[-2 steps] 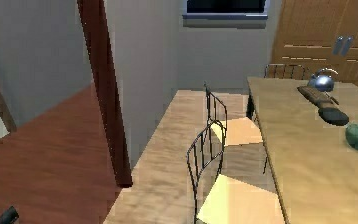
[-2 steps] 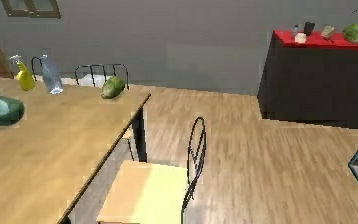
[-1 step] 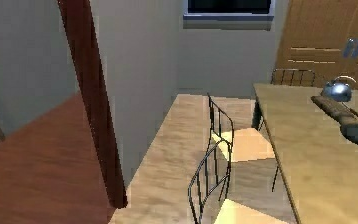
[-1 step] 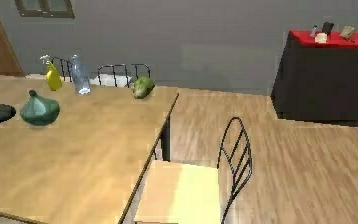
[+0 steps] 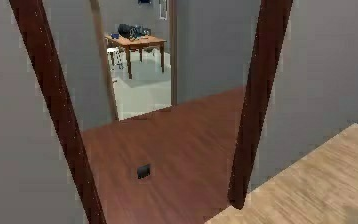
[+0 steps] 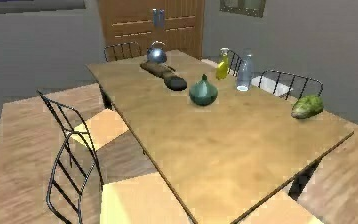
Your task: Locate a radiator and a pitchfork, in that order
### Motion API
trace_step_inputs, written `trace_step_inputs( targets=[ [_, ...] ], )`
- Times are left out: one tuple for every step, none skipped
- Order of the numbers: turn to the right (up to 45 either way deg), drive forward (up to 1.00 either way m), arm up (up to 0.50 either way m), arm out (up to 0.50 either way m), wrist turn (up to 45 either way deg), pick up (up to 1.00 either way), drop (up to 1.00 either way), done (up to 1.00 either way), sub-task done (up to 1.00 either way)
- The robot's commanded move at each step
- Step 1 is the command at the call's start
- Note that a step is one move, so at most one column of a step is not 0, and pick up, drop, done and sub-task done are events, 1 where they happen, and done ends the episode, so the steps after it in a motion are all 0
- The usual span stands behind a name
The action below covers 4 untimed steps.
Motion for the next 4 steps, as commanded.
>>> trace_step_inputs(
  targets=[
    [-45.0, 0.0, 0.0, 0.0, 0.0, 0.0, 0.0, 0.0, 0.0],
    [-24.0, 0.0, 0.0, 0.0, 0.0, 0.0, 0.0, 0.0, 0.0],
    [0.0, 0.1, 0.0, 0.0, 0.0, 0.0, 0.0, 0.0, 0.0],
    [-45.0, 0.0, 0.0, 0.0, 0.0, 0.0, 0.0, 0.0, 0.0]
  ],
)
